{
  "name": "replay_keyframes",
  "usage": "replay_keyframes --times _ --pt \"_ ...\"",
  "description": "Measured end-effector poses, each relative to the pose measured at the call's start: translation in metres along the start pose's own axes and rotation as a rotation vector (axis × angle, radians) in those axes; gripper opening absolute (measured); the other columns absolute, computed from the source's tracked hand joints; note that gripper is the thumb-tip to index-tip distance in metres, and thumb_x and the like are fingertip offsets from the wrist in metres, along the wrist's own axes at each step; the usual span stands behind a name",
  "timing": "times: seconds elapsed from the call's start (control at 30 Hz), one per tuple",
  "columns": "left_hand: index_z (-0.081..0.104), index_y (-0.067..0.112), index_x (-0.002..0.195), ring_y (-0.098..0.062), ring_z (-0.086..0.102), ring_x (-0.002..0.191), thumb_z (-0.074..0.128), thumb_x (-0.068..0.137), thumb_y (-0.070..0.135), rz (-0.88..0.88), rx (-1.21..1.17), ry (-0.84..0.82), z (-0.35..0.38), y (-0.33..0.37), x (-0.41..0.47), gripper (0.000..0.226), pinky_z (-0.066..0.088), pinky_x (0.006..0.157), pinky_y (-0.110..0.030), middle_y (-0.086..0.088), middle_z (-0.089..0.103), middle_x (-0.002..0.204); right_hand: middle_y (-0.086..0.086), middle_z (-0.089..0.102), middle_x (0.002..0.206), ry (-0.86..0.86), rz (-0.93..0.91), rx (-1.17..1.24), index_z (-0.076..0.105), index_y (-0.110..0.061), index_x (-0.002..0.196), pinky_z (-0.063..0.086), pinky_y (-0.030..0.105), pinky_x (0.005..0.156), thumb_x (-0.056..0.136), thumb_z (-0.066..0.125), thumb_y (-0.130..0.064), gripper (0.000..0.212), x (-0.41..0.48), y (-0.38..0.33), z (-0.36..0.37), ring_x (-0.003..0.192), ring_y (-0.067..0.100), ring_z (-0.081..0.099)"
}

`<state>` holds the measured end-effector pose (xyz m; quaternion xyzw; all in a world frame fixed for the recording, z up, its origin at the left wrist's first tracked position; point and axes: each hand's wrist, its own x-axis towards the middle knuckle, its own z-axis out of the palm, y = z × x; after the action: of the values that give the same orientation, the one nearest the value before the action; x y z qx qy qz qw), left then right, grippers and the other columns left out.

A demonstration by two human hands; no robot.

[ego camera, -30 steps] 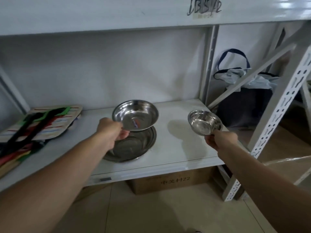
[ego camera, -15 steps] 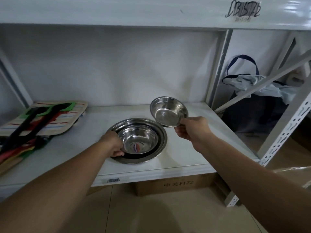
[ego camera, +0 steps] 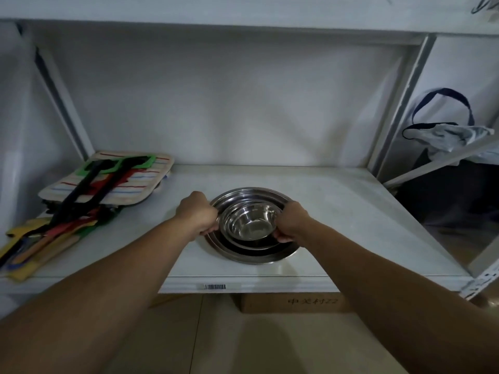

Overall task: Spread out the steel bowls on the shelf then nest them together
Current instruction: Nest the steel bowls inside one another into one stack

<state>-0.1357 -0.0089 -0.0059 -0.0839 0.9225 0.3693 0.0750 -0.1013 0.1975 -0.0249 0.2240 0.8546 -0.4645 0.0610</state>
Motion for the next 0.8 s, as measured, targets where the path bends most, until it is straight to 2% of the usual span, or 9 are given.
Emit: replay_keyframes --times 0.07,0.13,0.23,0.3,0.37,0.43,0.53,0.67,0.8 --pt "0.074 -0.007 0.07 -0.022 0.058 0.037 0.064 0.073 -0.009 0.004 0.002 0.007 -0.001 -0.003 0.003 0.01 0.047 0.046 -0.023 -0.008 0.063 0.039 0.008 0.06 0.068 -0.002 -0.016 -0.096 0.051 -0.01 0.07 0.054 0.021 0.044 0.092 0.059 0.006 0.028 -0.002 -0.002 0.003 0.053 0.018 0.059" --pt "0.075 -0.006 0.075 -0.03 0.066 0.051 0.062 0.071 -0.005 0.009 0.007 0.032 -0.002 -0.005 0.007 0.013 0.05 0.051 -0.029 -0.016 0.071 0.056 0.006 0.056 0.064 0.012 -0.027 -0.281 0.049 -0.011 0.066 0.049 0.021 0.042 0.089 0.064 0.003 0.031 -0.005 -0.003 0.004 0.052 0.018 0.057" --pt "0.068 0.002 0.079 -0.034 0.069 0.068 0.061 0.079 0.009 0.04 0.102 0.105 -0.004 -0.007 0.01 0.011 0.045 0.052 -0.027 -0.015 0.072 0.076 0.005 0.054 0.068 0.094 -0.117 -0.531 0.051 -0.009 0.072 0.049 0.031 0.058 0.087 0.066 -0.003 0.023 -0.009 -0.007 0.005 0.072 0.025 0.059" --pt "0.059 0.008 0.072 -0.027 0.06 0.062 0.062 0.083 0.02 0.09 0.204 0.137 -0.008 -0.006 0.011 0.017 0.036 0.051 -0.024 -0.011 0.067 0.075 0.004 0.05 0.075 0.159 -0.181 -0.522 0.052 -0.008 0.088 0.048 0.034 0.07 0.094 0.058 -0.007 0.009 -0.007 -0.009 -0.001 0.083 0.028 0.058" --pt "0.053 0.014 0.079 -0.025 0.057 0.067 0.065 0.085 0.03 0.131 0.276 0.109 -0.012 0.0 0.01 0.021 0.039 0.054 -0.027 -0.013 0.068 0.086 0.006 0.053 0.081 0.232 -0.184 -0.491 0.053 -0.008 0.098 0.048 0.036 0.073 0.095 0.055 -0.011 0.005 -0.002 -0.012 -0.012 0.087 0.029 0.059" --pt "0.054 0.015 0.102 -0.03 0.063 0.091 0.069 0.088 0.038 0.101 0.26 -0.025 -0.012 0.004 0.013 0.031 0.054 0.073 -0.035 -0.013 0.065 0.109 0.012 0.061 0.102 0.238 -0.149 -0.484 0.054 -0.007 0.107 0.05 0.039 0.077 0.094 0.061 -0.021 0.019 0.005 -0.01 -0.025 0.093 0.031 0.06" --pt "0.05 0.004 0.134 -0.036 0.059 0.119 0.078 0.086 0.038 -0.043 0.102 -0.243 -0.008 0.008 0.022 0.064 0.055 0.094 -0.045 -0.017 0.058 0.136 0.018 0.061 0.125 0.119 -0.052 -0.502 0.053 -0.004 0.127 0.059 0.044 0.091 0.084 0.077 -0.044 0.064 0.012 -0.004 -0.035 0.11 0.036 0.065" --pt "0.053 0.001 0.124 -0.036 0.066 0.102 0.085 0.083 0.029 -0.112 0.04 -0.327 0.004 0.011 0.032 0.06 0.056 0.085 -0.046 -0.02 0.065 0.124 0.016 0.071 0.104 -0.048 0.011 -0.347 0.058 -0.007 0.116 0.067 0.048 0.077 0.081 0.085 -0.04 0.056 0.019 0.0 -0.034 0.092 0.034 0.077" --pt "0.052 -0.001 0.135 -0.045 0.067 0.108 0.09 0.076 0.024 -0.107 0.085 -0.333 0.009 0.015 0.037 0.075 0.058 0.09 -0.06 -0.026 0.063 0.13 0.017 0.07 0.117 -0.071 -0.037 -0.449 0.056 -0.006 0.132 0.064 0.049 0.09 0.082 0.085 -0.038 0.066 0.024 -0.002 -0.032 0.104 0.036 0.074"
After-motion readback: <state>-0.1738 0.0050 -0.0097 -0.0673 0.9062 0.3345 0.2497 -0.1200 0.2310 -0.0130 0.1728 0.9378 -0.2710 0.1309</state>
